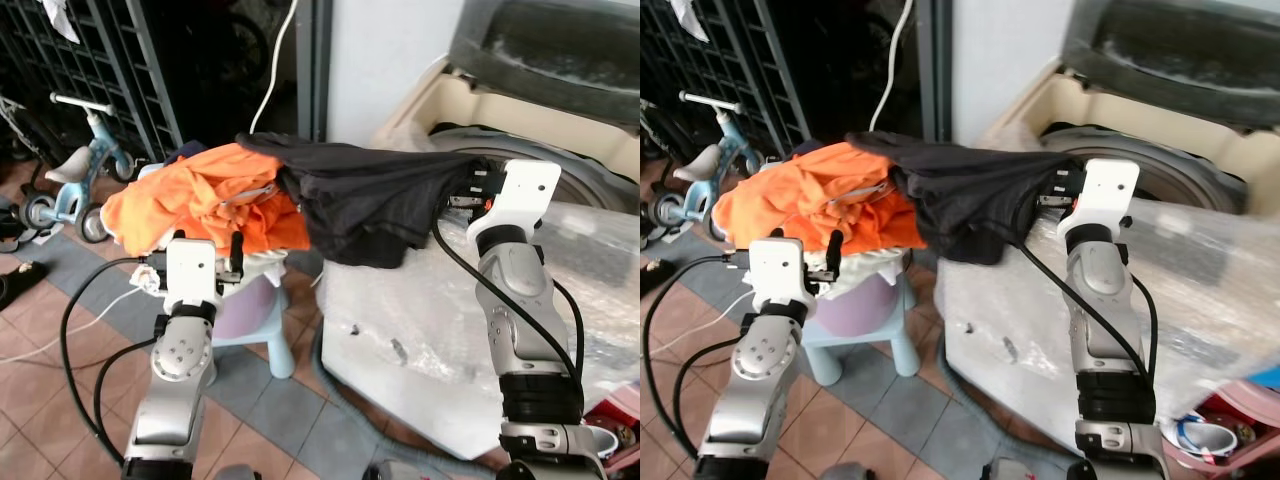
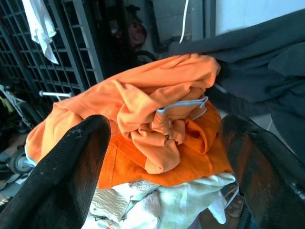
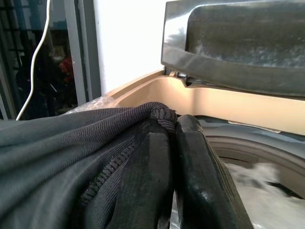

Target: Clothes washing

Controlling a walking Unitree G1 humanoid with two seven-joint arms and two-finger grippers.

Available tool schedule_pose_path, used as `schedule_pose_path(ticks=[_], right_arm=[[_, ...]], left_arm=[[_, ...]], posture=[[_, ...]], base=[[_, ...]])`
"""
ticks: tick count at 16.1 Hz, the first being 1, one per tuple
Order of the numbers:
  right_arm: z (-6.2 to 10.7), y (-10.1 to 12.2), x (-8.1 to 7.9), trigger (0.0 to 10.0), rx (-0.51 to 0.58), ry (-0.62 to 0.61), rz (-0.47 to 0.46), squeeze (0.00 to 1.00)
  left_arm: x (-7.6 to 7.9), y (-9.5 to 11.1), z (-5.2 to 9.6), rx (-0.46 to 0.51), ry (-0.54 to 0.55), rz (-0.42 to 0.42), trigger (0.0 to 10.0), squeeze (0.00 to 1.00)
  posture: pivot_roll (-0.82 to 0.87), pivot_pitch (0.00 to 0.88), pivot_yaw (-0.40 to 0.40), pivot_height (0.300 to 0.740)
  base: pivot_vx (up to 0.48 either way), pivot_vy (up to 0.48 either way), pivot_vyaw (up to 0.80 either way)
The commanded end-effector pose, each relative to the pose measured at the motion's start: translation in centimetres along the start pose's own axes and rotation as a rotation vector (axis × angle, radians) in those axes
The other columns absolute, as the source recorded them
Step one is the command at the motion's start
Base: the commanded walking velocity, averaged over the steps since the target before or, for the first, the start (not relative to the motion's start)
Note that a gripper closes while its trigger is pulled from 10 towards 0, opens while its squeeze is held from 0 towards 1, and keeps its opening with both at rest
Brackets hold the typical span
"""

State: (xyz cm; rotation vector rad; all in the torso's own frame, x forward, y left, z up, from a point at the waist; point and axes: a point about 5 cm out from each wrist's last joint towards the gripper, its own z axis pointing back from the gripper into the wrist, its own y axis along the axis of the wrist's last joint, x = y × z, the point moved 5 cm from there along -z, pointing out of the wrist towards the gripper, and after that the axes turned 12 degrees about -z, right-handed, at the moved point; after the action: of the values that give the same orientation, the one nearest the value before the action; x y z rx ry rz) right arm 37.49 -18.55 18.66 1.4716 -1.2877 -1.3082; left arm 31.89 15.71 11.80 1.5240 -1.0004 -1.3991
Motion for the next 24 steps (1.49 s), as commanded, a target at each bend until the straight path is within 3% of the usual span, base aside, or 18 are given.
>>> schedule_pose_path(ticks=[1, 10, 16, 22, 24], right_arm=[[-0.2, 0.9, -0.7, 10.0, 0.033, 0.012, -0.005, 0.00], [-1.1, 2.0, -0.2, 10.0, 0.062, -0.018, -0.013, 0.00], [-0.6, 1.7, 0.4, 10.0, 0.048, -0.028, -0.015, 0.00], [0.3, 0.3, -1.7, 10.0, -0.002, 0.086, -0.054, 0.00], [0.5, 0.2, -3.9, 10.0, -0.018, 0.211, -0.062, 0.00]], left_arm=[[-0.9, -0.1, -0.1, -0.004, 0.032, -0.009, 10.0, 0.00], [-1.8, 0.3, -0.4, 0.001, 0.060, -0.033, 10.0, 0.00], [-1.8, -0.1, 0.7, -0.008, 0.049, 0.002, 10.0, 0.00], [-1.6, -1.0, 1.3, -0.043, 0.041, 0.015, 10.0, 0.00], [-1.9, -1.0, 1.2, -0.046, 0.060, 0.026, 10.0, 0.00]], posture=[[-0.02, 0.000, -0.004, 0.740], [-0.02, 0.023, -0.005, 0.740], [-0.02, 0.019, -0.004, 0.740], [-0.02, 0.000, 0.005, 0.740], [-0.03, 0.000, 0.005, 0.740]], base=[[0.000, 0.000, 0.00], [0.000, 0.000, -0.69], [0.000, 0.000, -0.15], [0.000, 0.000, 0.00], [0.000, 0.000, 0.00]])
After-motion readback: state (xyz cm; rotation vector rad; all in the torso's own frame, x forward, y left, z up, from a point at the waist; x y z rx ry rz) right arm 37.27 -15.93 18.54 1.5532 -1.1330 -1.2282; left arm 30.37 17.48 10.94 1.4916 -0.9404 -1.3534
